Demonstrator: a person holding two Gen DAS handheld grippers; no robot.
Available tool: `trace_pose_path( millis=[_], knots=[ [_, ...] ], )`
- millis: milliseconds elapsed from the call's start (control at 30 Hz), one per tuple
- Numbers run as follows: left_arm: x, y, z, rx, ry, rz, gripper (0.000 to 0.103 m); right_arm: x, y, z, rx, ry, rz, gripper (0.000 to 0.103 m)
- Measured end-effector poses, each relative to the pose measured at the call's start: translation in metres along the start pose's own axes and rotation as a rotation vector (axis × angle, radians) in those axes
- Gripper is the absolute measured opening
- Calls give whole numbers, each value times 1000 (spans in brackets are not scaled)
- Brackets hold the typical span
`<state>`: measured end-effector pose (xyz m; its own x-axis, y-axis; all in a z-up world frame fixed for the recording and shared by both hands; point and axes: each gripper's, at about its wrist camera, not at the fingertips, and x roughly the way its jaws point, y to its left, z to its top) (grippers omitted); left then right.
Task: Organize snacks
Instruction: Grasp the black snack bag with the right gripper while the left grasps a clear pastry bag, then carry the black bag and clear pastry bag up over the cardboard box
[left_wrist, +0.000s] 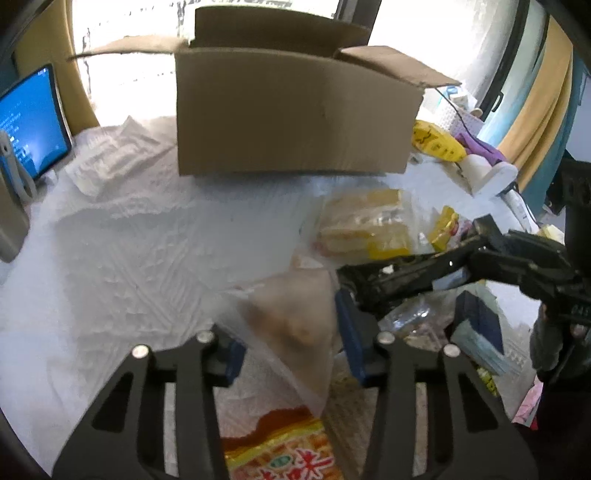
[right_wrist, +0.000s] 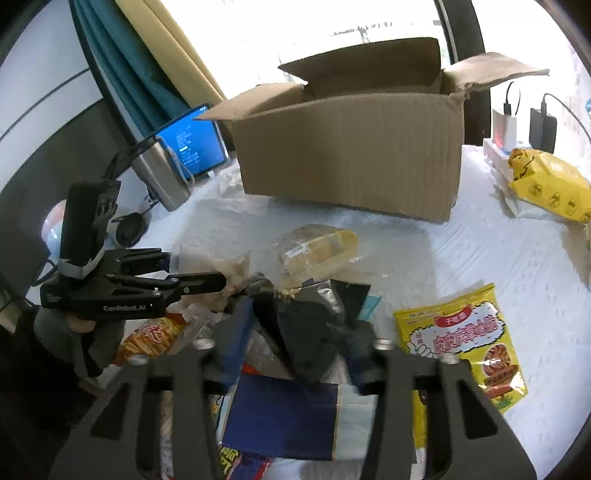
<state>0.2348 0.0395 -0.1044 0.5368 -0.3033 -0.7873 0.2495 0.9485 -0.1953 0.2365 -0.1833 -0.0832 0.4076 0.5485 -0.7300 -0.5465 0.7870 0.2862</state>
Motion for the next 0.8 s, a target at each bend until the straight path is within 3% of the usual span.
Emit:
trace_pose_path(
  millis=[400,800],
  knots=[
    [-37,-28,8,88,-104,61,41,-30,2,6,-56,-59,-14,38],
    [-66,-34,35,88,-216,85,41,-60,-4,34,-80,-156,-57,38]
  ],
)
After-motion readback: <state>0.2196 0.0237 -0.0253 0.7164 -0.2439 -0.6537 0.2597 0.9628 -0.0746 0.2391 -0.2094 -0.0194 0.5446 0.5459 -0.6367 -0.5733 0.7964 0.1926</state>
